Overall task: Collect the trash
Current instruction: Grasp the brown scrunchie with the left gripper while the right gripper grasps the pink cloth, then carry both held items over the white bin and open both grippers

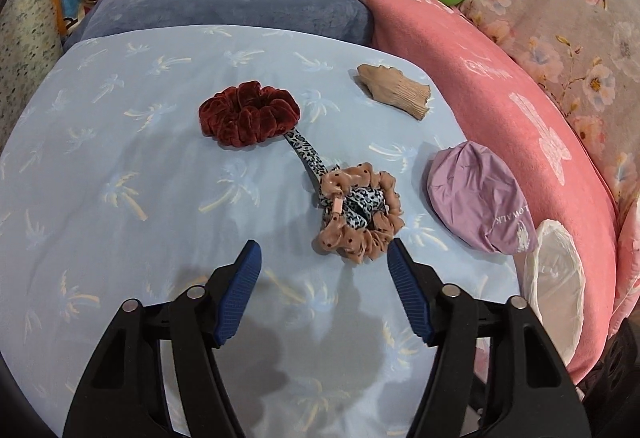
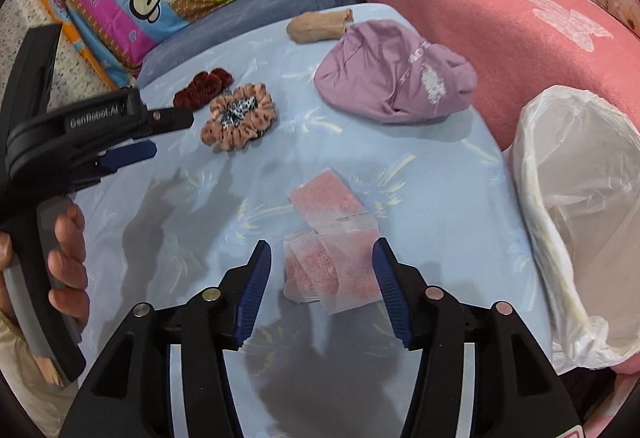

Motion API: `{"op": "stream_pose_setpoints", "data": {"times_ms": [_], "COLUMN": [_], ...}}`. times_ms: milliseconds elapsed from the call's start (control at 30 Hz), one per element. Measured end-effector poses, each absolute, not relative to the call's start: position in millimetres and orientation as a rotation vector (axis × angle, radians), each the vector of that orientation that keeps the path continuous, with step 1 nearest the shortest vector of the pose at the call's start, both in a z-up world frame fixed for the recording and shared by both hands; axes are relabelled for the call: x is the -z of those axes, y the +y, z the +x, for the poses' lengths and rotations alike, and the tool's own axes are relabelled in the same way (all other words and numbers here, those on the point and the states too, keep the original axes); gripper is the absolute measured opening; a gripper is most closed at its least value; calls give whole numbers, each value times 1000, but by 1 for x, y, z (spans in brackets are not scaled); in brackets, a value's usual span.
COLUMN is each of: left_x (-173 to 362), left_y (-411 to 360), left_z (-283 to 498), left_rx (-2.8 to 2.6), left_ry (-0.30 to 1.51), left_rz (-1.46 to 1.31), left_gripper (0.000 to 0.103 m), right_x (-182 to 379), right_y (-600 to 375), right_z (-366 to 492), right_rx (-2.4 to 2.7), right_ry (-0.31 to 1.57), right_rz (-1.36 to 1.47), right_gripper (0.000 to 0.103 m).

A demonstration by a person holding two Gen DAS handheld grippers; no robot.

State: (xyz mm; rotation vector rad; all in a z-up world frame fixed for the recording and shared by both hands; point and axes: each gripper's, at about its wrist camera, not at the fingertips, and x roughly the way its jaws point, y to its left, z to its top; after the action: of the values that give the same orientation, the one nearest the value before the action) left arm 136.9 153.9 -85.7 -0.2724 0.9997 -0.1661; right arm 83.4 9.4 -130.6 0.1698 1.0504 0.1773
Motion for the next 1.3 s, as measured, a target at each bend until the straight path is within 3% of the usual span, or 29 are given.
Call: {"op": "stream_pose_setpoints", "data": {"times_ms": [233, 433, 567, 900, 1300], "left_x": [98, 103, 98, 66, -9], "left_y": [148, 147, 147, 142, 95], "left_z": [152, 154, 151, 140, 115], "left_rx": [205, 230, 237, 271, 407], "left_ry": [1029, 1038, 1021, 944, 783], "left_rz": [-264, -263, -256, -252, -198], "left_gripper": [36, 4, 2, 1, 1], "right_x": [142, 143, 137, 102, 26], "right_y": [10, 3, 0, -12, -48], "right_z": [94, 97, 97, 93, 83], "right_rx": [-145, -128, -129, -144, -128], "right_ry": [1074, 1082, 1068, 991, 813], "right_rz": [155, 173, 188, 222, 264], "right_gripper": [55, 26, 18, 17, 17]}}
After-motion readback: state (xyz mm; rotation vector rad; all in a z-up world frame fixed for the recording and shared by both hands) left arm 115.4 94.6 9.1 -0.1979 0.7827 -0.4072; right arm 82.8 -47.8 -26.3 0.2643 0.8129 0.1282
